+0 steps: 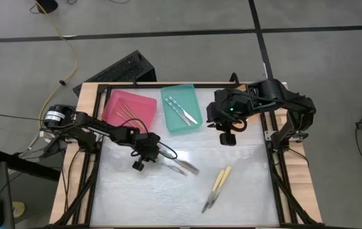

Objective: Sort silverware by color (type)
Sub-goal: Put the white and blue knife into the green bin

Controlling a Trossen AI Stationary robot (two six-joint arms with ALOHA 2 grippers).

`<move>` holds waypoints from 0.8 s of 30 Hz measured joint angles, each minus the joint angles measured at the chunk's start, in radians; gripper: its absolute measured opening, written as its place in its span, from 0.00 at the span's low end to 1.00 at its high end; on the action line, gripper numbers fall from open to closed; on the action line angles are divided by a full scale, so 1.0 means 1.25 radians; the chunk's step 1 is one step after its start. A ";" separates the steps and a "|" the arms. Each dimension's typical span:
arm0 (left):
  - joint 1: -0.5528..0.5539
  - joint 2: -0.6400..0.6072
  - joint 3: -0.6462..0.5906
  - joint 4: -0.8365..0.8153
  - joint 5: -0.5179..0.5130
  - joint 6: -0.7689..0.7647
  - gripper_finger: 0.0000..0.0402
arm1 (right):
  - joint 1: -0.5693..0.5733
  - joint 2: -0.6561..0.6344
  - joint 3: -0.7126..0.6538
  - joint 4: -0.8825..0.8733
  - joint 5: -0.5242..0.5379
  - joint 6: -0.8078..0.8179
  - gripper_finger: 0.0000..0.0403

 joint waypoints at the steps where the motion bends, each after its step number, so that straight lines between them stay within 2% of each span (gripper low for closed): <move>1: 0.000 0.000 0.000 0.000 0.000 -0.010 0.05 | 0.001 0.000 0.000 0.000 0.000 0.000 0.20; 10: -0.004 -0.058 -0.006 -0.028 0.013 -0.088 0.05 | 0.002 0.000 0.000 -0.001 0.001 -0.010 0.20; 16: -0.003 -0.149 -0.006 -0.084 -0.021 -0.122 0.05 | 0.002 0.000 0.000 -0.005 0.001 -0.026 0.20; 24: -0.003 -0.304 -0.005 -0.086 -0.089 -0.188 0.05 | 0.001 0.000 0.000 -0.019 0.002 -0.043 0.20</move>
